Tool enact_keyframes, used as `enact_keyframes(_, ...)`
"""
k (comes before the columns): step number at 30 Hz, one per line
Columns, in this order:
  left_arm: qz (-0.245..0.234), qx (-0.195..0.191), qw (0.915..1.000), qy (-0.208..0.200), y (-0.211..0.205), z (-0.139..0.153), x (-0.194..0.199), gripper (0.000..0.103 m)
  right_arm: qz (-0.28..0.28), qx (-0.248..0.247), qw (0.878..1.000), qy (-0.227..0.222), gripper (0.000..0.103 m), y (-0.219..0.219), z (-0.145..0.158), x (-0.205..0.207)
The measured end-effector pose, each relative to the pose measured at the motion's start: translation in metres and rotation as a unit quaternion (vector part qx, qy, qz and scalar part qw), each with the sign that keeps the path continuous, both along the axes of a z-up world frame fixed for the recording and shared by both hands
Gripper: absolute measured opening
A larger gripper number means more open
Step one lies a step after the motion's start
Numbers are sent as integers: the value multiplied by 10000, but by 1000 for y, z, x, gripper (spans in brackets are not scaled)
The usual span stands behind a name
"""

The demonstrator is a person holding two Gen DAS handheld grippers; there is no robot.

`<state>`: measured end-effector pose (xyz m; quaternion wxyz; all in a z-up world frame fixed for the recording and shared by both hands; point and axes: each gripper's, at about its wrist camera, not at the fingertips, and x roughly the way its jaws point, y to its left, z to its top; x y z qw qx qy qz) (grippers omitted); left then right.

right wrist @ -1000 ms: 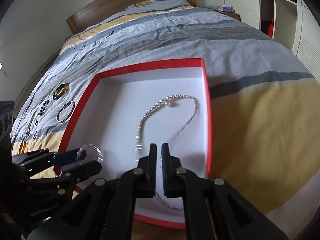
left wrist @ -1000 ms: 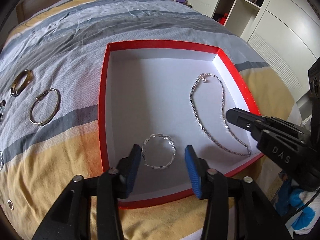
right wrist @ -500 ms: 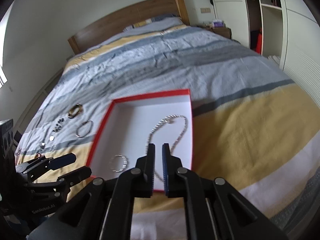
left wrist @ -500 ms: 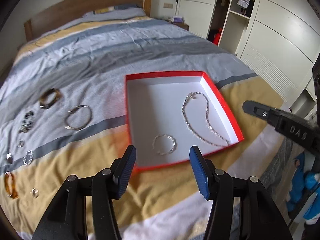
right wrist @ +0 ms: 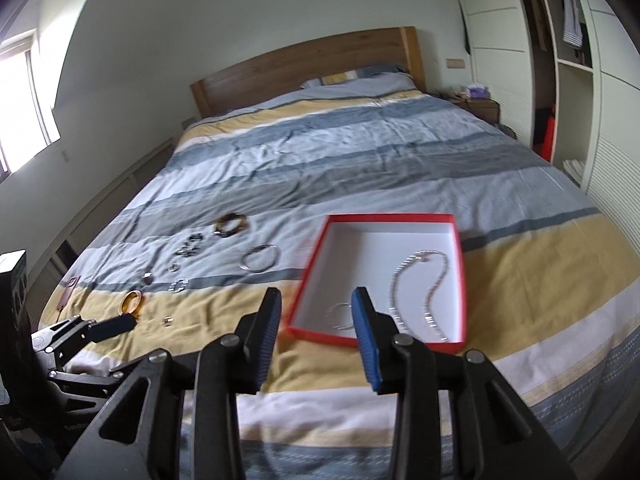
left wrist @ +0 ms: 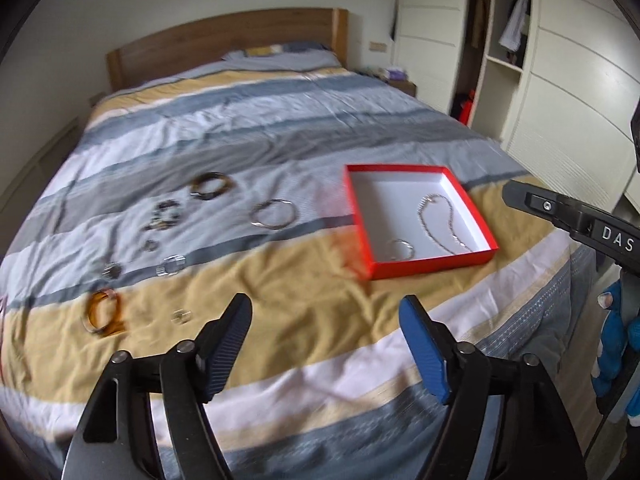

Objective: Organize jewelry
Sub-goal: 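Withdraw both tools from the box back toward the remaining jewelry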

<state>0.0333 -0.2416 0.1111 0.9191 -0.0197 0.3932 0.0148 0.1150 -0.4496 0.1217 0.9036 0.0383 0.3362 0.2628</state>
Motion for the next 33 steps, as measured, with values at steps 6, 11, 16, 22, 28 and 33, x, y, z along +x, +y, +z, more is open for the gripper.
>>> enact_keyframes(6,561,-82,9982,-210,44,13,-50,82,279,11,9994,-221,35,24,22,-39)
enact_keyframes(11,985,-74,9945,-350,78,16,-88,82,440,97,9982,-402,35,33,41,-63)
enact_keyframes(16,1440,74,9878,-583,106,20,-120,82,581,146,9969,-517,35,43,50,-72)
enact_keyframes(22,1848,126,9816,-453,136,11,-143,82,796,148,9956,-472,35,62,45,-69)
enact_keyframes(28,2225,17,9743,-340,168,-7,-150,82,1032,68,9941,-321,35,89,31,-59)
enact_keyframes(33,2361,-95,9716,-147,194,-24,-138,83,1244,-60,9921,-139,35,120,13,-46)
